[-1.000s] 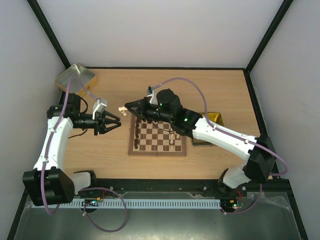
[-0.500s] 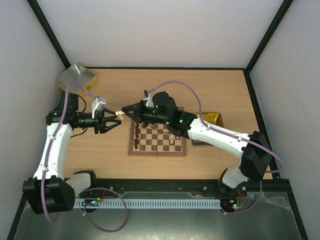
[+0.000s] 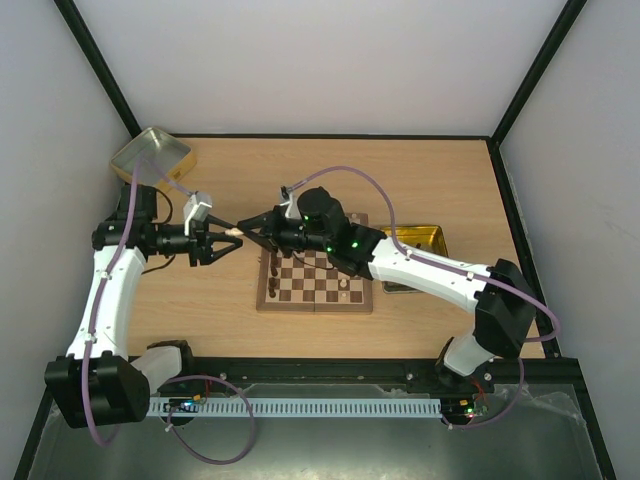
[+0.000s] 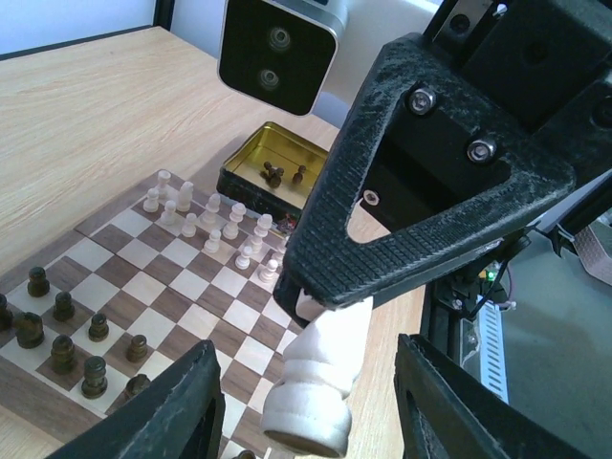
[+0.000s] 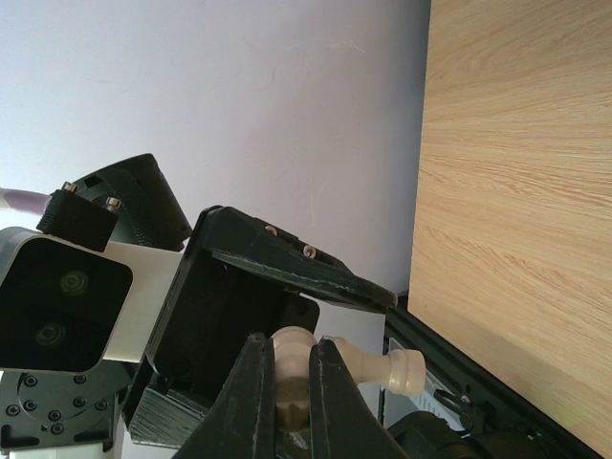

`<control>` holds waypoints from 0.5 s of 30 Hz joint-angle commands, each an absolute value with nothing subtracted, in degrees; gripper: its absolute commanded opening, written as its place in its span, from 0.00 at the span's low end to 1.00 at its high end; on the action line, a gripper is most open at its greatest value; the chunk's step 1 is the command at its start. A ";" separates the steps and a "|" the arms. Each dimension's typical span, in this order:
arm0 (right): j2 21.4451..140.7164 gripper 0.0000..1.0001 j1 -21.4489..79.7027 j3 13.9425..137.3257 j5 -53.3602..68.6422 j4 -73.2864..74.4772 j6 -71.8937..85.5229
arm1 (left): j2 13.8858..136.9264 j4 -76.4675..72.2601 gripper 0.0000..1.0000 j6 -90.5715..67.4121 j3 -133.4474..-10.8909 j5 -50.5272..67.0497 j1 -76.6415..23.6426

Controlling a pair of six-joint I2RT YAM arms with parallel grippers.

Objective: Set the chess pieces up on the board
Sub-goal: Pick up the chess piece from the storage box.

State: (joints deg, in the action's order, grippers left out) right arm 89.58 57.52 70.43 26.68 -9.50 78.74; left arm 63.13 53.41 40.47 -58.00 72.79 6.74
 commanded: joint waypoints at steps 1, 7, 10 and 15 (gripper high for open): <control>90.12 0.02 58.01 71.73 27.38 -11.84 79.34 | 62.75 52.93 0.49 40.63 -57.30 73.56 6.34; 90.01 0.02 58.01 72.03 26.85 -11.56 79.19 | 62.93 52.91 0.45 40.64 -57.08 73.40 6.15; 90.02 0.02 58.02 72.08 26.61 -11.39 79.15 | 62.92 52.84 0.44 40.66 -56.98 73.21 6.07; 89.86 0.02 58.06 73.21 26.01 -10.17 78.38 | 62.93 52.91 0.44 40.52 -56.95 73.17 6.05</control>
State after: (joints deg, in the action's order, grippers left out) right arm 89.82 57.69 70.63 26.63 -9.67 78.85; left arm 63.13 53.08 40.27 -57.47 72.38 6.28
